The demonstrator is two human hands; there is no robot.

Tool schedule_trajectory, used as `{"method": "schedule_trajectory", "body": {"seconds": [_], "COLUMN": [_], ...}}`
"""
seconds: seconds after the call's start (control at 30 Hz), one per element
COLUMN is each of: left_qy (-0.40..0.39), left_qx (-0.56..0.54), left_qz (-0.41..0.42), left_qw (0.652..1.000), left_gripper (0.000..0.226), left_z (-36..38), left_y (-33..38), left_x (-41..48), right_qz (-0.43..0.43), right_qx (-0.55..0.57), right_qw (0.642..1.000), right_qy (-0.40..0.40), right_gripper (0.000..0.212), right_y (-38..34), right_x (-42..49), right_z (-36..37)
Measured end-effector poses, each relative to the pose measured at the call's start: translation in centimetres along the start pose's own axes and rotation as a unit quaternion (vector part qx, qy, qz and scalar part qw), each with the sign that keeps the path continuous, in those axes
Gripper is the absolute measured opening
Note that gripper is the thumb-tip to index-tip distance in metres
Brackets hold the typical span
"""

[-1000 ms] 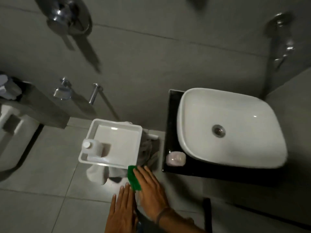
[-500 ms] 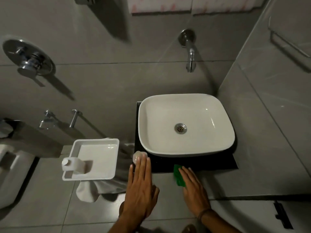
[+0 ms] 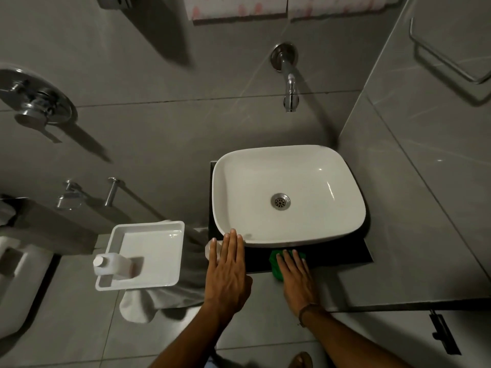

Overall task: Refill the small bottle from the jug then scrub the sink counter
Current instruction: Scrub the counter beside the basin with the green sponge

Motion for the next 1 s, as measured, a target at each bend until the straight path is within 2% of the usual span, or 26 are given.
{"method": "schedule_trajectory", "body": {"seconds": [0.1,0.23,0.37,0.57,0.7,0.83,0.93,1.0], "left_qy": [-0.001,-0.004,-0.020,-0.036,-0.036,-0.031,-0.044,-0.038], "left_qx": [-0.008,-0.021,-0.025,-0.020,-0.017,-0.043,-0.044,-0.047], "left_qz": [-0.002,-0.004,-0.010,-0.018,-0.009,0.029,0.054,0.066], "left_qw": [1.000,1.000,0.999,0.999,0.999,0.998,0.997,0.996], "left_gripper": [0.089,0.087,0.085,0.085,0.087,0.087,0.087,0.087], "left_z": [0.2,0.4,0.8,0.8,0.7,0.5,1.1,1.3], "left_y": [0.2,0.2,0.3,0.9,0.7,1.7,1.7,1.5], "left_x": [0.0,-0.1,0.0,0.2,0.1,0.7,1.1,1.1], "right_qz": [-0.006,-0.064,-0.096,-0.037,-0.039,-0.064,-0.050,-0.022], "right_qx": [-0.002,-0.022,-0.042,-0.012,0.010,0.008,0.016,0.081], "right_qw": [1.000,0.997,0.994,0.998,0.999,0.998,0.999,0.996], "right_qy": [-0.021,-0.022,-0.030,-0.040,-0.025,-0.025,-0.012,-0.005], "right_gripper": [0.078,0.079,0.088,0.085,0.083,0.087,0.083,0.074], "right_y": [-1.0,-3.6,-3.2,-1.5,-2.7,-1.4,-1.9,-3.0], "right_x": [0.5,0.3,-1.7,0.5,1.1,0.3,0.7,1.1], "right_z": [0.5,1.3,1.7,0.7,0.5,0.9,0.3,-0.1]}}
Point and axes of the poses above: each hand's wrist, its own x-axis towards the middle knuckle, its own z-axis out of the palm, y = z × x, the point moved 10 cm from there along x, towards the middle knuckle, and after that the axes turned 1 degree about -y, right-handed, at the moved point
